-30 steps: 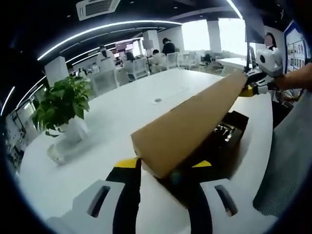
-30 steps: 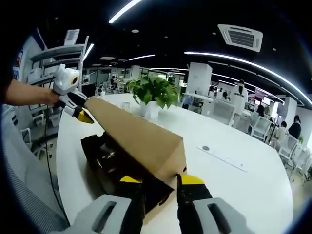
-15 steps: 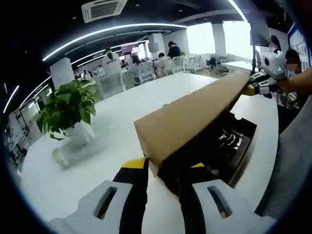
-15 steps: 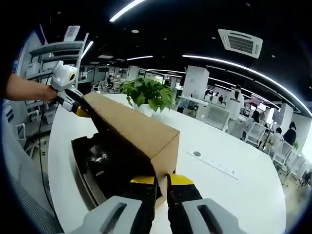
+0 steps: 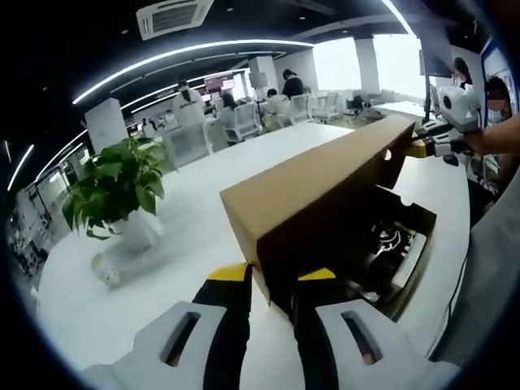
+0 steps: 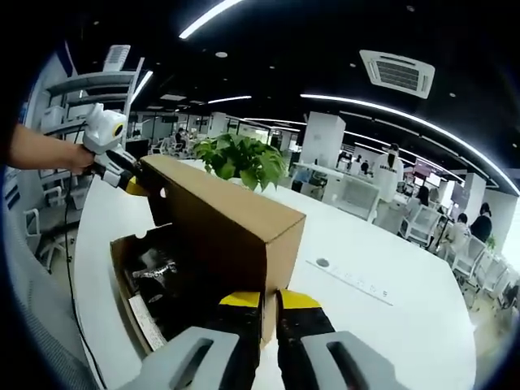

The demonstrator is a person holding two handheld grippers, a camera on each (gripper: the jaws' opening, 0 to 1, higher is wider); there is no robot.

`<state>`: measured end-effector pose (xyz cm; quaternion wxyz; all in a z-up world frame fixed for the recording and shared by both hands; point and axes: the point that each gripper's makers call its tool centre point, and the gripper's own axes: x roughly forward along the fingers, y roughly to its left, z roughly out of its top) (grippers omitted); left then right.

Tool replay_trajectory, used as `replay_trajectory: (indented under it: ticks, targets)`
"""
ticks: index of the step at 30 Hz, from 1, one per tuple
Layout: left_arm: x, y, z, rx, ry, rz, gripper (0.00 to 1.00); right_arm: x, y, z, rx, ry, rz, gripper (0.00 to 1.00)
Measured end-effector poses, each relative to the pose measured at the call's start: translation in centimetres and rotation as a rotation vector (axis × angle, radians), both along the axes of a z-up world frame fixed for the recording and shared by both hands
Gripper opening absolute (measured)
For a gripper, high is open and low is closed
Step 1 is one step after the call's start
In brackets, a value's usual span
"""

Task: Operate the shoe box by opening the lid, removing the specified soft item, and placing it in the target area until the item is outside and the box remains undamaged.

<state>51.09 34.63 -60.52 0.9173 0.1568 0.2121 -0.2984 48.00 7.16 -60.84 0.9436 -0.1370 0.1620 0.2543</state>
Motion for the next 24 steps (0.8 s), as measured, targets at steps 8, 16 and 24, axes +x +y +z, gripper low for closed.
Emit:
replay_trajectory:
  ticks: [8, 16, 24]
  targets:
    - [0.8, 0.1, 0.2, -0.001, 0.0, 0.009, 0.14, 0.7, -0.1, 0.2, 0.006, -0.001, -0.006, 0.0]
    - [1.3, 0.2, 0.3, 0.009, -0.001, 0.014, 0.1, 1.1, -0.2, 0.3, 0.007, -0.004, -0.005, 0.0]
    - [1.9, 0.4, 0.5, 0.021, -0.003, 0.046, 0.05, 1.5, -0.3, 0.4, 0.007, -0.008, -0.005, 0.0]
